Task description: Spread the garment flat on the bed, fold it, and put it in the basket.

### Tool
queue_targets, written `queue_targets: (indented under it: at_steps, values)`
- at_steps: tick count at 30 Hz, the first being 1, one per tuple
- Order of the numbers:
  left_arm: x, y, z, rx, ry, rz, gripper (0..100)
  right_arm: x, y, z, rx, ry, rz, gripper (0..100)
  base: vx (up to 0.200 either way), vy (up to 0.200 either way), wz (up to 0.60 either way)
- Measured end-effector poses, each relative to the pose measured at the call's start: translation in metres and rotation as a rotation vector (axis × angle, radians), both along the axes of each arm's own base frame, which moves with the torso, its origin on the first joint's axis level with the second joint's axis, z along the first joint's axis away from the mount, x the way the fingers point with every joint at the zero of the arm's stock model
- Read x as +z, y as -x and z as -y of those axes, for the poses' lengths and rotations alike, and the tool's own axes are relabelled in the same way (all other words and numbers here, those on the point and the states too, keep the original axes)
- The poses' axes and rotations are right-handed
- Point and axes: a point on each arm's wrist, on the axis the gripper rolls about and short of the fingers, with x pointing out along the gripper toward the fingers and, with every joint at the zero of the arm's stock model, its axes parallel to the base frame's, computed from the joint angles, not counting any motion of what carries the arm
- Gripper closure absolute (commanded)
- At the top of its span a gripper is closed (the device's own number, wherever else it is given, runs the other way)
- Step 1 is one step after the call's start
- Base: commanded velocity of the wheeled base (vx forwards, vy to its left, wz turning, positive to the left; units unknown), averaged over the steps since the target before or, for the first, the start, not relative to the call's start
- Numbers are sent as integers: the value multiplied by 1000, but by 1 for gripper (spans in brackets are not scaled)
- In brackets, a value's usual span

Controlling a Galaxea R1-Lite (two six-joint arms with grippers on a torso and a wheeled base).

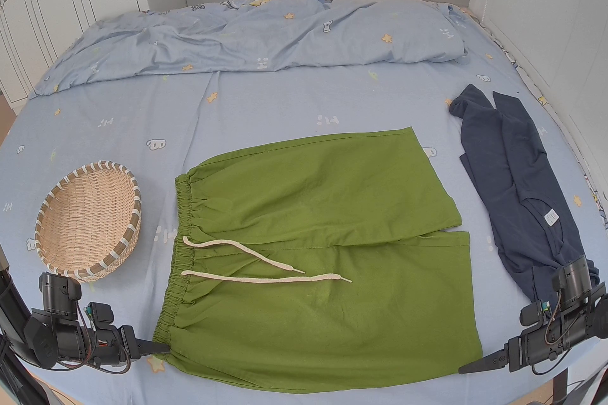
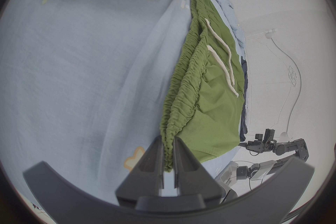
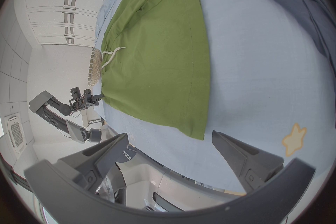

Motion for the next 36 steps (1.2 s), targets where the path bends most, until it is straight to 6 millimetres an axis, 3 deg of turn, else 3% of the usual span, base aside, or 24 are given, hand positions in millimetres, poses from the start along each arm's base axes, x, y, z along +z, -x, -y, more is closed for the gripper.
queue_targets:
  at_steps: [17, 36]
  values:
    - [0, -1, -1, 7, -1, 9, 100, -21, -27, -3, 7, -18, -59, 0, 0, 0, 0]
    - [0, -1, -1, 8, -1, 5, 100, -21, -29, -6, 16, -93, -92, 0, 0, 0, 0]
